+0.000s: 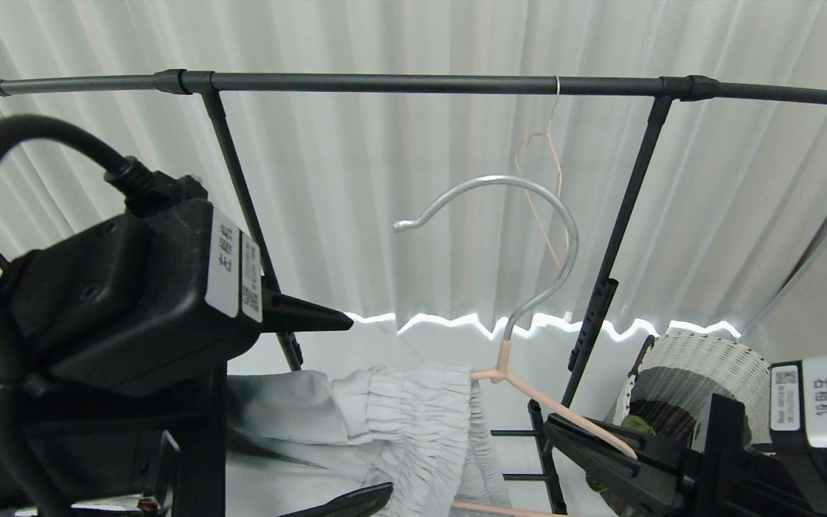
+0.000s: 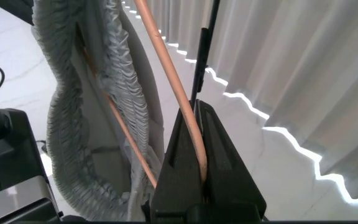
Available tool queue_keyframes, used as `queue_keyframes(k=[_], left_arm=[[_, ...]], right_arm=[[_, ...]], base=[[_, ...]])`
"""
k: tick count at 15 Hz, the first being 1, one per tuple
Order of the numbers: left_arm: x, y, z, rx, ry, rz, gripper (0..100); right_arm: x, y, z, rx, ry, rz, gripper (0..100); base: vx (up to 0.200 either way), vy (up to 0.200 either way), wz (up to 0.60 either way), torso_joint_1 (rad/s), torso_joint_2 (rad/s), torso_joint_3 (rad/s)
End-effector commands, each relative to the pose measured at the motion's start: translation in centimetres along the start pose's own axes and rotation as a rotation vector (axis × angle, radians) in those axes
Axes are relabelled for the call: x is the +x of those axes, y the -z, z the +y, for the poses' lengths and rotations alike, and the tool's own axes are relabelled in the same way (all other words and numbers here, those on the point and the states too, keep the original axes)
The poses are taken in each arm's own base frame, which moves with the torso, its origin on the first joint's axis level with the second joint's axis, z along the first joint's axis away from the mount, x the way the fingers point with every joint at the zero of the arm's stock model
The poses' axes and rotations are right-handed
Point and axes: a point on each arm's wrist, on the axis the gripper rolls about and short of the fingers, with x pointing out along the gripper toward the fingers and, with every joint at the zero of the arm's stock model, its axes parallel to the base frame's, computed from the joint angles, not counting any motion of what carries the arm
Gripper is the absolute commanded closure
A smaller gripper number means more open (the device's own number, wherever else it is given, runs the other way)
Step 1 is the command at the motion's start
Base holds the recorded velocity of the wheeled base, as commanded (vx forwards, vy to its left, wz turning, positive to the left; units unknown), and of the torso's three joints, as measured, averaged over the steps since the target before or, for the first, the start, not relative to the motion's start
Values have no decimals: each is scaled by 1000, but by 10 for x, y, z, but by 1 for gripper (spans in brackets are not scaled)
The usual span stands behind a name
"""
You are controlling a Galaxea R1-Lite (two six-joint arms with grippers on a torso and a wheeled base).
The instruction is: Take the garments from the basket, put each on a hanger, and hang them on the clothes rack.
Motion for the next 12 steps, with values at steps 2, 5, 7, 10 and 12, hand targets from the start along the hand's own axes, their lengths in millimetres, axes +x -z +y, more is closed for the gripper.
queue_keyframes(k=[2, 5, 7, 10, 12], left_arm=[[1, 5, 8, -21, -34, 24, 0], [3, 7, 17, -42, -44, 28, 0], [6, 5, 24, -52, -37, 18, 0], [18, -2, 35, -55, -26, 10, 0], [24, -5, 46, -62, -34, 9, 0]], right_arm=[[1, 1, -2, 1, 8, 4, 100], [3, 2, -6, 1, 32, 11, 100], [7, 2, -15, 5, 78, 10, 100], [16, 2, -27, 6, 97, 0, 100], [23, 3, -33, 5, 103, 2, 100]], base=[[0, 0, 0, 0, 0, 0], [0, 0, 0, 0, 0, 0], [0, 0, 0, 0, 0, 0], [0, 0, 0, 0, 0, 0], [0, 0, 0, 0, 0, 0]])
